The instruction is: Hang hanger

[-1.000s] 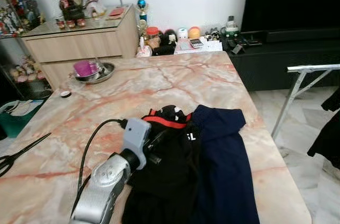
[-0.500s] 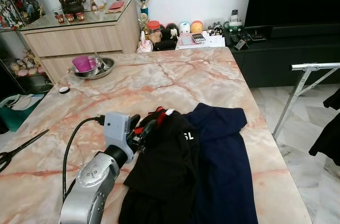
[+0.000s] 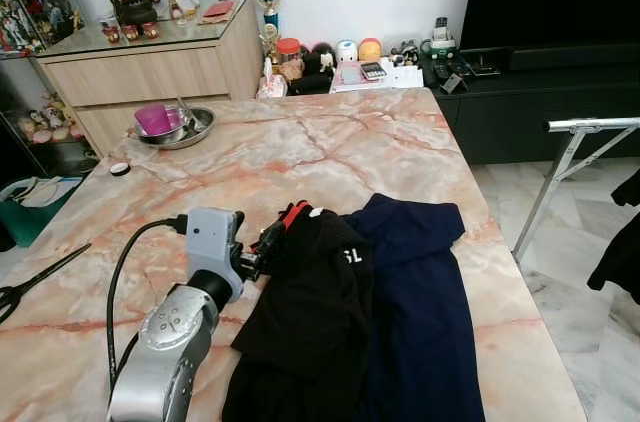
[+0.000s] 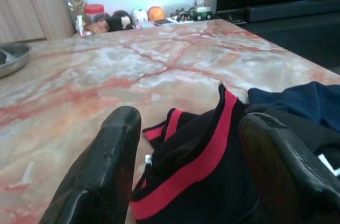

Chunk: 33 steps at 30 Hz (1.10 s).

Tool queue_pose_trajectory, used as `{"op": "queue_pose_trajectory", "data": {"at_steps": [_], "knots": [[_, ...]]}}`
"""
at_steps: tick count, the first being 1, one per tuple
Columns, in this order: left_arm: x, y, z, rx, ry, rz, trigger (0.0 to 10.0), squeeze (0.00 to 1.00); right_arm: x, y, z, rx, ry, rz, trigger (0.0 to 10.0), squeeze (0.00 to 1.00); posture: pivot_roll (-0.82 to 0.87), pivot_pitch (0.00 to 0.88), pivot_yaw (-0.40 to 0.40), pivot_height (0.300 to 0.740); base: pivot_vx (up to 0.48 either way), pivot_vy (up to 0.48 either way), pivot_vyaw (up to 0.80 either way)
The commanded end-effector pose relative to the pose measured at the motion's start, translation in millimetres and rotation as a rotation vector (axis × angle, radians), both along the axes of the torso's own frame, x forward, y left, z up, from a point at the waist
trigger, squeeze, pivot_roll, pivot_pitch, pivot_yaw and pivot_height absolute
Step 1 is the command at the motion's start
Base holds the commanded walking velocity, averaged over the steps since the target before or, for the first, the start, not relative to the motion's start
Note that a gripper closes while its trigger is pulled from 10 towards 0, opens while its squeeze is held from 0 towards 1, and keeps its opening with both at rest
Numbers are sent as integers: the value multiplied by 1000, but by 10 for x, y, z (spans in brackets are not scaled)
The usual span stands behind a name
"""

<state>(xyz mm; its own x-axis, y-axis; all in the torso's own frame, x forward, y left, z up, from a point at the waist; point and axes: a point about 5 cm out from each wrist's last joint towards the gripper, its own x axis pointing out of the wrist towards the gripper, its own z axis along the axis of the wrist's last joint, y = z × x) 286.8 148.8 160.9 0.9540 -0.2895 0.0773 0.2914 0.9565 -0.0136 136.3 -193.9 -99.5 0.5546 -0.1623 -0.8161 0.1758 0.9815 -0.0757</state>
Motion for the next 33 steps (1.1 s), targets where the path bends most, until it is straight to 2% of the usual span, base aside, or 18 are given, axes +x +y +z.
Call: {"op": "queue_pose_trajectory", "data": {"at_steps": [1,33], "knots": [[-5,28,-31,26,4,19,10000,0,0,42,-7,13,3,1,10000,0,49,33,75,740,0,-480,0],[-7,32,-38,43,-13,35,10000,0,-1,37,-8,12,7,5,10000,0,51,37,72,740,0,-480,0]]}}
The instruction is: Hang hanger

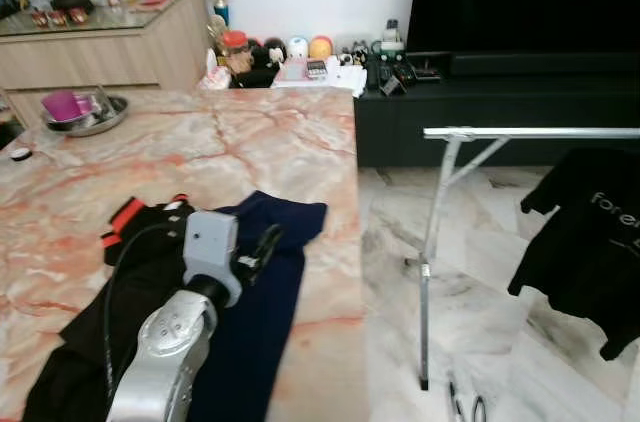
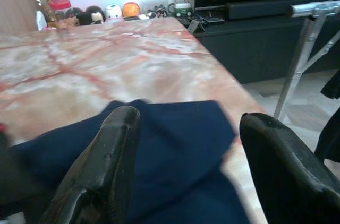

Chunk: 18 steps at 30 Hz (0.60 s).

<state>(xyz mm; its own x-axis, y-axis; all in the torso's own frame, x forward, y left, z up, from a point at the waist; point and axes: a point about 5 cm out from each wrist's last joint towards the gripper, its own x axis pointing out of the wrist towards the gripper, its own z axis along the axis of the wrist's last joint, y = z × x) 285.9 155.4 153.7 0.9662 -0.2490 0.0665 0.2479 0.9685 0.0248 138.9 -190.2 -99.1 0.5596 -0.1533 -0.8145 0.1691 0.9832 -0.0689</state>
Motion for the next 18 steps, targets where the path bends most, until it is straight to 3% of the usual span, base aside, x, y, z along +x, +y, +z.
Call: {"op": "queue_pose_trajectory", "data": {"at_steps": [1,18], "knots": [[2,-34,35,3,-13,-10,10000,0,-26,0,-11,6,12,-2,10000,0,51,37,72,740,0,-480,0],[6,-42,18,-4,-12,-14,10000,0,-20,-4,-8,2,9,-4,10000,0,39,43,74,740,0,-480,0]]}}
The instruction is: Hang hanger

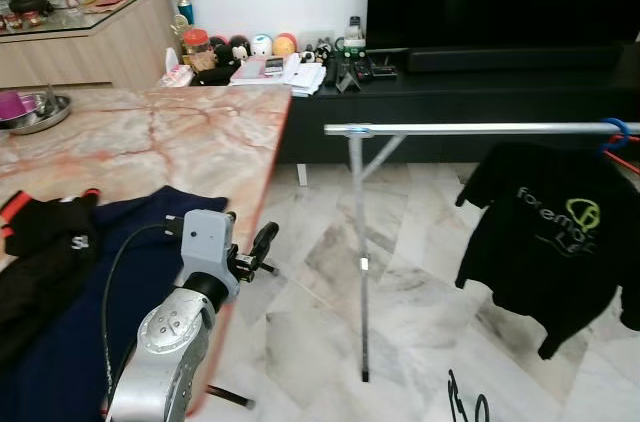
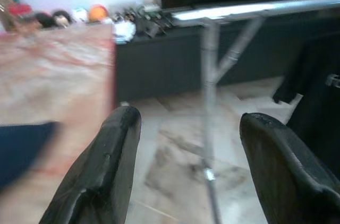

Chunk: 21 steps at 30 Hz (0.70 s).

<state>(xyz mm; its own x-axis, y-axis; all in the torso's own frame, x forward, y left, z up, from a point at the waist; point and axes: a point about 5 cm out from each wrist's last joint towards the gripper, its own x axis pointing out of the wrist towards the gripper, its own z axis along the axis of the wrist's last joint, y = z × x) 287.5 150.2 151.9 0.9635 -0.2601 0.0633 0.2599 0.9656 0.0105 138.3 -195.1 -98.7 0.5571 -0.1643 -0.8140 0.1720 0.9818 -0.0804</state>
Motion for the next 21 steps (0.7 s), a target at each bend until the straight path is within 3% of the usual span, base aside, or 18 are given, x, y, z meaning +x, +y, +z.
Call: {"op": "queue_pose_trajectory", "data": {"at_steps": [1,16,21], "knots": [[-9,2,35,10,-19,-5,10000,0,-14,45,-12,13,6,-2,10000,0,38,41,74,740,0,-480,0],[-11,-38,-10,14,-6,-24,10000,0,-14,37,-11,10,6,-6,10000,0,34,40,68,740,0,-474,0],[-18,-43,-105,22,45,-55,10000,0,-11,36,-10,9,5,-5,10000,0,33,40,68,740,0,0,0]]}}
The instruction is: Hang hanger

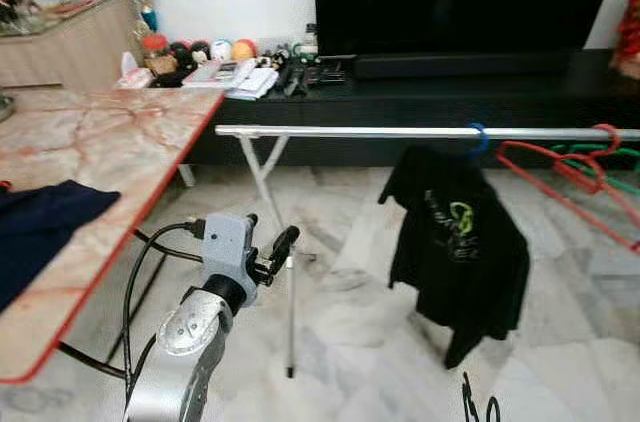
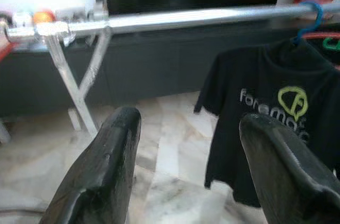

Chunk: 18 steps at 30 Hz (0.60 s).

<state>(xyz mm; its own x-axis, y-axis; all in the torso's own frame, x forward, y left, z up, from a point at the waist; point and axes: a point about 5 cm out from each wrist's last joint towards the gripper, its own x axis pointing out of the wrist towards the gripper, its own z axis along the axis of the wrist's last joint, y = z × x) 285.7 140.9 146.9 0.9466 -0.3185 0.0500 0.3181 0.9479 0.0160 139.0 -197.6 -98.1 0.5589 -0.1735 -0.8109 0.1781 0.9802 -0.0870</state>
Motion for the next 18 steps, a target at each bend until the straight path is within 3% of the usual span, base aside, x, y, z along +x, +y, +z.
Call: {"op": "queue_pose_trajectory", "data": {"at_steps": [1,8,10,15,18], "knots": [[-12,42,-131,47,65,-26,10000,0,-17,60,-15,16,6,0,10000,0,31,40,67,740,0,0,0],[-6,82,-359,183,132,-115,10000,0,-1,55,-3,8,-13,-3,10000,0,27,37,63,740,0,0,0],[-8,56,-476,319,150,-234,10000,0,22,49,13,-7,-34,15,10000,0,24,35,60,740,0,0,0],[-43,-20,-584,459,159,-416,10000,0,63,56,36,-3,-67,63,10000,0,19,32,59,740,0,0,0],[-83,-72,-656,556,166,-575,10000,0,108,90,53,8,-76,180,10000,0,7,31,59,740,0,0,0]]}}
